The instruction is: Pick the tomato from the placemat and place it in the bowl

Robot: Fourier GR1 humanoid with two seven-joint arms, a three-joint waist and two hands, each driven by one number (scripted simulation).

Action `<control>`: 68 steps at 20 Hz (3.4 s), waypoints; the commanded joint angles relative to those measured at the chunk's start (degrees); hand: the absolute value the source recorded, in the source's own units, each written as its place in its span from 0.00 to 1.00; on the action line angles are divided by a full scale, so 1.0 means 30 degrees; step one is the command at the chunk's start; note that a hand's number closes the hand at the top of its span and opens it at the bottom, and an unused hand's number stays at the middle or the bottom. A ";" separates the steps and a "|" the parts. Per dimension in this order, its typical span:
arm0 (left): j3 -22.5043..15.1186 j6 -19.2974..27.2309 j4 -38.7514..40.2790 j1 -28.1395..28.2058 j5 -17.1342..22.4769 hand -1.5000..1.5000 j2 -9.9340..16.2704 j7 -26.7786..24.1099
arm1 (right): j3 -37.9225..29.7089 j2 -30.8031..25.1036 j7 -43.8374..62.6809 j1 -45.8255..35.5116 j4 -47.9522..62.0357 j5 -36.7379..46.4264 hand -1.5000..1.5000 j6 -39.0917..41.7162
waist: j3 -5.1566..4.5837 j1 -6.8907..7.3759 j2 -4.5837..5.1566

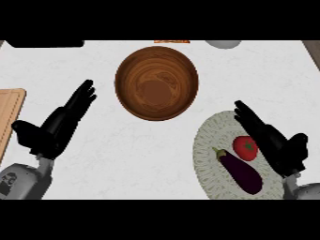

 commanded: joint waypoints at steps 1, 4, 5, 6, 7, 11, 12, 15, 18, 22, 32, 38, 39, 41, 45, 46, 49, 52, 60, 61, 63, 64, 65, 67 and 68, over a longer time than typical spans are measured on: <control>0.0960 0.0141 0.0454 -0.0781 0.0419 0.50 -0.0188 0.0296 | 0.0716 -0.0335 -0.0212 -0.0122 -0.0858 -0.1205 0.00 0.2786 | 0.0548 0.0604 -0.0455; 0.2322 0.1472 0.0330 -0.0887 -0.0371 0.50 0.0585 -0.1020 | 0.4259 0.1122 -0.1807 -0.0940 -0.3351 -0.2923 0.00 0.7316 | 0.0617 0.2002 -0.0579; 0.2769 0.1801 0.0157 -0.1255 -0.0443 0.50 0.0790 -0.1064 | 0.5104 0.1403 -0.1993 -0.1434 -0.4216 -0.3518 0.00 0.8562 | 0.0655 0.2575 -0.0727; 0.3258 0.2074 0.0208 -0.1414 -0.0602 0.50 0.1098 -0.1332 | 0.6088 0.1841 -0.2352 -0.1808 -0.4855 -0.3909 0.00 0.9664 | 0.0687 0.3295 -0.0776; 0.3088 0.2078 0.0666 -0.0642 -0.0128 0.50 0.0790 -0.0762 | 0.2934 -0.1162 -0.4212 -0.4868 -0.6662 0.1742 0.00 0.7636 | 0.0478 0.1838 -0.2085; 0.5630 0.2737 0.1136 -0.0083 0.0231 0.50 0.1712 -0.1863 | 0.1721 -0.2060 -1.0906 0.1167 -0.7661 0.1181 0.00 0.9205 | 0.0640 0.0151 -0.0713; 0.5610 0.2359 0.0723 0.0328 0.0385 0.50 0.1752 -0.2078 | 0.1833 -0.2315 -1.2494 0.1388 -0.7488 0.2391 0.00 0.9751 | 0.0641 0.0394 -0.0698; 0.5780 0.2546 0.0916 0.0077 0.0206 0.50 0.1499 -0.2329 | 0.0269 -0.4493 -1.6665 0.3124 -0.7431 0.3953 0.00 1.1493 | 0.0641 0.0117 -0.0625; 0.5917 0.2303 0.1350 0.0304 0.0209 0.50 0.1249 -0.2787 | -0.2785 -0.6808 -1.8408 0.2929 -0.7674 0.4401 0.00 1.1471 | 0.0600 0.0096 -0.0585; 0.6214 0.2243 0.0806 0.0328 0.0262 0.50 0.1477 -0.2260 | -0.5508 -0.9008 -1.9381 0.3358 -0.7086 0.5489 0.00 1.0366 | 0.0587 0.0323 -0.0559; 0.6213 0.1549 0.0802 -0.0012 0.0213 0.50 0.1580 -0.1784 | -0.6749 -1.5638 -1.8710 0.2734 -0.7157 0.9369 0.00 1.0444 | 0.0565 0.0669 -0.0500; 0.6442 0.1750 0.0816 -0.0167 -0.0111 0.50 0.1199 -0.1786 | -0.5656 -1.6930 -2.0615 0.3127 -0.6090 1.2666 0.00 0.8431 | 0.0571 0.0767 -0.0483; 0.6080 0.1852 0.0895 -0.0195 -0.0449 0.50 0.0838 -0.1877 | -0.4617 -1.6332 -2.0698 0.2912 -0.5411 1.3618 0.00 0.7584 | 0.0572 0.0945 -0.0422; 0.6567 0.0997 0.0769 0.0514 -0.0168 0.50 0.1153 -0.2354 | -0.3821 -1.6293 -2.0131 0.2371 -0.4959 1.4193 0.00 0.7433 | 0.0558 0.1138 -0.0403; 0.6145 0.2020 0.0606 -0.0316 -0.1163 0.50 0.0215 -0.1772 | -0.1966 -1.4644 -1.9031 0.0985 -0.4919 1.5291 0.00 0.7060 | 0.0553 0.1076 -0.0415; 0.6694 0.0841 0.1528 -0.0670 -0.0799 0.50 0.0952 -0.2189 | -0.1597 -1.4737 -1.9426 -0.0201 -0.3651 1.5079 0.00 0.7606 | 0.0548 0.1303 -0.0333; 0.6589 0.1537 -0.0194 0.0131 -0.1065 0.50 0.0839 -0.0986 | -0.0304 -1.3450 -1.9008 -0.0438 -0.3077 1.6512 0.00 0.6899 | 0.0561 0.1328 -0.0419; 0.6657 0.1082 0.1003 0.0055 -0.1425 0.50 -0.0028 -0.2315 | 0.0325 -1.2637 -1.9302 -0.1179 -0.1682 1.7868 0.00 0.6614 | 0.0551 0.1102 -0.0407; 0.7338 0.0980 0.1183 -0.0374 -0.1982 0.50 -0.0460 -0.1602 | 0.1497 -0.9794 -1.8073 -0.3483 0.0302 1.9546 0.00 0.7740 | 0.0545 0.0950 -0.0445; 0.7647 0.0457 0.0871 0.0433 -0.1782 0.50 -0.0344 -0.1970 | 0.1360 -0.9501 -1.8302 -0.4013 0.0921 1.9757 0.00 0.7737 | 0.0545 0.0996 -0.0452; 0.7474 0.0408 0.1148 -0.0148 -0.1864 0.50 -0.0745 -0.1559 | 0.1679 -0.8915 -1.9330 -0.3717 0.2302 2.0746 0.00 0.6315 | 0.0551 0.0938 -0.0442; 0.8054 -0.0264 0.2880 -0.0688 -0.1732 0.50 -0.0469 -0.2486 | 0.2089 -0.8177 -1.9025 -0.4160 0.2675 2.0759 0.00 0.6416 | 0.0546 0.0928 -0.0407; 0.8049 0.0235 0.1083 -0.0706 -0.2047 0.50 0.0067 -0.1348 | 0.1961 -0.8245 -1.9582 -0.4659 0.3871 2.1143 0.00 0.6206 | 0.0555 0.1024 -0.0430; 0.7692 0.0975 -0.0040 -0.0077 -0.2330 0.50 -0.0580 -0.0602 | 0.1979 -0.8187 -2.0036 -0.3032 0.2904 2.1042 0.00 0.5281 | 0.0557 0.0877 -0.0492; 0.7814 0.0134 0.1194 0.0114 -0.2429 0.50 -0.0742 -0.1987 | 0.1767 -0.8014 -2.0695 -0.4521 0.4275 2.1088 0.00 0.5941 | 0.0550 0.0944 -0.0448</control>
